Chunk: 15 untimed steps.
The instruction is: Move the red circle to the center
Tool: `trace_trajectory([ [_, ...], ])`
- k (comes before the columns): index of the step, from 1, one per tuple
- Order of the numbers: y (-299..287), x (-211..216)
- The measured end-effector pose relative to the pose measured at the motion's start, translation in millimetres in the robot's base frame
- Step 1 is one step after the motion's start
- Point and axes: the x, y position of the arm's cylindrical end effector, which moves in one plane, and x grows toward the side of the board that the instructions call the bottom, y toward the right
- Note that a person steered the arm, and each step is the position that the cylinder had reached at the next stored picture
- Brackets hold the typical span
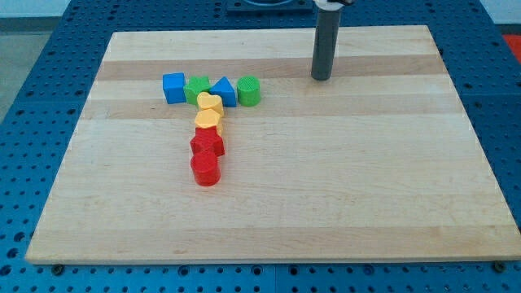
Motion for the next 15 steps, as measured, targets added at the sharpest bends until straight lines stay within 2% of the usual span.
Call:
trace_trajectory([
  [2, 6.3, 10.5],
  [3, 11.1, 64.3],
  [4, 10.4, 140.2],
  [5, -30.1, 218.6],
  [6, -104.0, 253.8],
  [7, -184.3, 256.2],
  [10, -269.6, 256.0],
  [15, -279.6, 255.9],
])
